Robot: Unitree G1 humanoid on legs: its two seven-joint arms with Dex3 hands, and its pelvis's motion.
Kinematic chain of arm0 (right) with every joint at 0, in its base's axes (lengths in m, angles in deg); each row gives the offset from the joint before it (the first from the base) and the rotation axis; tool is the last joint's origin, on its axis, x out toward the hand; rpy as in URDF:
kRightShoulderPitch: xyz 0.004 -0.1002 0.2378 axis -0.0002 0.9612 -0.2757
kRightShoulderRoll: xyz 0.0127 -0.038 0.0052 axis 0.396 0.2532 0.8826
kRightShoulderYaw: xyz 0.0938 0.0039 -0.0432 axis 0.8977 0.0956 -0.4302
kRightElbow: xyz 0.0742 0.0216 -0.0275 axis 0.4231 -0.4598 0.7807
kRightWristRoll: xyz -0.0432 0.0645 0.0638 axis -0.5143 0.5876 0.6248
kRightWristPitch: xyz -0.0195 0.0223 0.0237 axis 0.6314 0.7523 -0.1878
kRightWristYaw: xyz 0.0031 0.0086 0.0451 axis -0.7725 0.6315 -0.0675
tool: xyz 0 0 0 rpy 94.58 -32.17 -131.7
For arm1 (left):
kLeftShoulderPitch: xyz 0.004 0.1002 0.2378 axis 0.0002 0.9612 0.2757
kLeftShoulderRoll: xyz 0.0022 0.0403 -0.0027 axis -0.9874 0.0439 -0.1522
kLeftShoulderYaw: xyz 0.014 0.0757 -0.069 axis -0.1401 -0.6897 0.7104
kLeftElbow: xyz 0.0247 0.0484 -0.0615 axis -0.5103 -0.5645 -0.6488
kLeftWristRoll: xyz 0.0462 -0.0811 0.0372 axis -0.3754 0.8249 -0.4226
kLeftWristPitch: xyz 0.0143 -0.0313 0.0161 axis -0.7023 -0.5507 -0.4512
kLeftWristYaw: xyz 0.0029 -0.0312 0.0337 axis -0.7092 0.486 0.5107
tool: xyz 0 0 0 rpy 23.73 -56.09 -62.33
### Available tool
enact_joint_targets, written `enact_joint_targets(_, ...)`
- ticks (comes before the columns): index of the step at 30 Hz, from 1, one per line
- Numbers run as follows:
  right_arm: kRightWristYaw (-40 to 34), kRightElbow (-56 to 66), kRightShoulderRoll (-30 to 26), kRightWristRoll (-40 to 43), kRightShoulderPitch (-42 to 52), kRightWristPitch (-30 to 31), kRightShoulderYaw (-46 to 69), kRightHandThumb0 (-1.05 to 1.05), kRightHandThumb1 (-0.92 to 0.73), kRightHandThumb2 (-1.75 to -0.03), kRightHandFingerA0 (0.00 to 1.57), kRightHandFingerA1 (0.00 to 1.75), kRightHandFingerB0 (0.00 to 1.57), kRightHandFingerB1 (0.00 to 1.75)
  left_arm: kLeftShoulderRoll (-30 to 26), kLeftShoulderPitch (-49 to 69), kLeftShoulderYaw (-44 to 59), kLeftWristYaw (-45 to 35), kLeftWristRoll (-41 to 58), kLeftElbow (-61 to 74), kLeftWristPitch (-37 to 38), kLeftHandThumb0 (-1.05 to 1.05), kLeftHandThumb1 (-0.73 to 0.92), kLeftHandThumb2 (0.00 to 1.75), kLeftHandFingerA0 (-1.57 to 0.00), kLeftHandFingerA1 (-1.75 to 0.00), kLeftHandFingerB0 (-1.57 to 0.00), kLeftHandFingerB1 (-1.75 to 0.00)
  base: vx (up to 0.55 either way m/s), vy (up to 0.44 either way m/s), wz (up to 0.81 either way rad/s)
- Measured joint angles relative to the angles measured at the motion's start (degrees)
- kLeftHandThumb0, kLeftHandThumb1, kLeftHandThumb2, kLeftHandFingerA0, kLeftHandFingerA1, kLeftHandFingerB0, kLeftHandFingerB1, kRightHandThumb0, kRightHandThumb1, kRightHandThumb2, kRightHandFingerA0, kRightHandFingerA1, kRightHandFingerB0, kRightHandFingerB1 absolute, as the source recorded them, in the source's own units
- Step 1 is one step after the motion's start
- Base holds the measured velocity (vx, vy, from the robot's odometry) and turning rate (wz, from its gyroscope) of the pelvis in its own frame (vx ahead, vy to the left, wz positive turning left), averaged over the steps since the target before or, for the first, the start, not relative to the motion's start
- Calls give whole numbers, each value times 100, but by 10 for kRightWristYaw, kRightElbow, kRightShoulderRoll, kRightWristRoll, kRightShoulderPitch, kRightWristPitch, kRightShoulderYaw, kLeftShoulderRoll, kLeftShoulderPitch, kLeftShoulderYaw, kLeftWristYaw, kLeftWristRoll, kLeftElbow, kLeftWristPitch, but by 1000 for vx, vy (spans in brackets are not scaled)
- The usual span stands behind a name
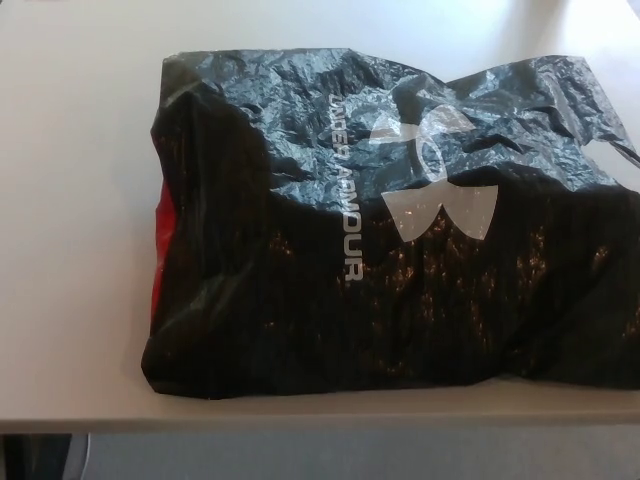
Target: A plastic bag is kept in the middle of the desk and the robot uses both its hands to grab the bag from the left and right and brings its hands close together to compress the bag
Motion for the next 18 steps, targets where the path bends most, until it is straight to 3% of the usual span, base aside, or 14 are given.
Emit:
enact_joint_targets(15, 36, 120, -5, 45, 51, -141, 40, -66, -92, -72, 7, 25, 8, 23, 51, 58, 73, -58, 116, 157, 89, -67, 81, 64, -43, -43, -33, -35, 0, 0, 0)
enact_joint_targets(16, 39, 122, -7, 48, 54, -149, 42, -74, -77, -109, 0, 29, 11, 28, 52, 60, 75, -63, 124, 160, 94, -67, 81, 64, -43, -43, -33, -35, 0, 0, 0)
enact_joint_targets(17, 42, 126, -9, 51, 59, -157, 45, -75, -76, -108, 0, 27, 10, 27, 53, 62, 77, -69, 132, 163, 98, -70, 80, 65, -42, -43, -33, -34, 0, 0, 0)
enact_joint_targets(18, 44, 130, -10, 54, 63, -162, 47, -74, -75, -106, 0, 27, 11, 27, 54, 64, 78, -73, 137, 165, 101, -67, 63, 105, -35, -57, -17, -44, 0, 0, 0)
